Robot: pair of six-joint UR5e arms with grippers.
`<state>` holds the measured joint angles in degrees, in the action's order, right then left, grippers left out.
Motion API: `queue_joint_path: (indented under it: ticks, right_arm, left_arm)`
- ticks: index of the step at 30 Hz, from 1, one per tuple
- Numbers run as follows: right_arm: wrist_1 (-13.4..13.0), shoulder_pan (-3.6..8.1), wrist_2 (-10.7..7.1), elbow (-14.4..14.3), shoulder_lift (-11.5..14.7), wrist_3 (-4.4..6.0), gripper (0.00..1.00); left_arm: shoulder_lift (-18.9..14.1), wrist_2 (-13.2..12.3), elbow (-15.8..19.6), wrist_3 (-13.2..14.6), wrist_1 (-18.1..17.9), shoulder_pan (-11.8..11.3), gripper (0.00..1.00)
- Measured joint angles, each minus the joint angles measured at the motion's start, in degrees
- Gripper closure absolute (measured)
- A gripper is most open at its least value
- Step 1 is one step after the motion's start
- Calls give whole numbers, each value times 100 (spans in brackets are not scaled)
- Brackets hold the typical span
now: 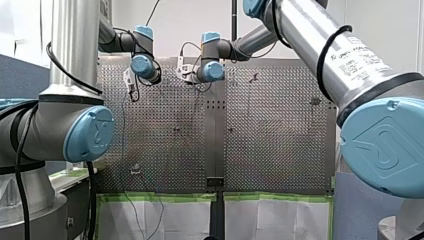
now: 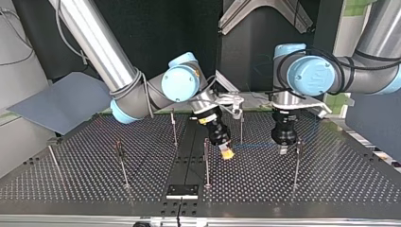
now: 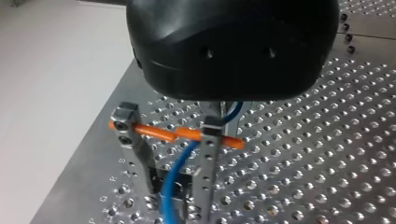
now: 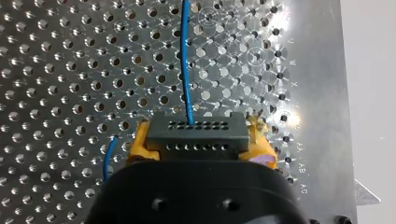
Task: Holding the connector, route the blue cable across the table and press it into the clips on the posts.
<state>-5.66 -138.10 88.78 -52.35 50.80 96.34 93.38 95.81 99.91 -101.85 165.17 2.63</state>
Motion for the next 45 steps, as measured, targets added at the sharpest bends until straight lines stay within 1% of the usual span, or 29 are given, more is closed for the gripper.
queue_joint_path:
  ticks: [5,9,11,17,22,28,32,35,38,45]
  right_arm:
    - [64,-19,31,-13,-3,-1,100]
    - [115,-25,123,-76,-8,-1,100]
    - [125,-9,157,-135,-8,-2,100]
    - [124,0,184,-381,-11,-12,100]
    - [118,5,192,-519,-12,-30,100]
    - [115,-3,194,-614,-23,-29,100]
    - [101,-22,190,-803,-29,-27,100]
    - [99,-30,182,-951,-34,-42,100]
    - [95,-29,195,-1110,-39,-60,100]
    - [84,-32,215,-1431,-49,-73,100]
  left_arm:
    - [-1,139,145,91,12,35,98]
    - [-1,266,320,179,12,90,98]
    - [-1,325,409,202,10,113,98]
    - [-1,461,661,239,-41,202,98]
    - [-1,477,873,241,-195,270,98]
    - [13,443,1153,153,-460,315,98]
    - [93,368,1342,104,-648,325,98]
    - [207,359,1471,104,-780,337,98]
    - [337,361,1560,98,-873,347,98]
    - [479,347,1698,36,-1138,347,98]
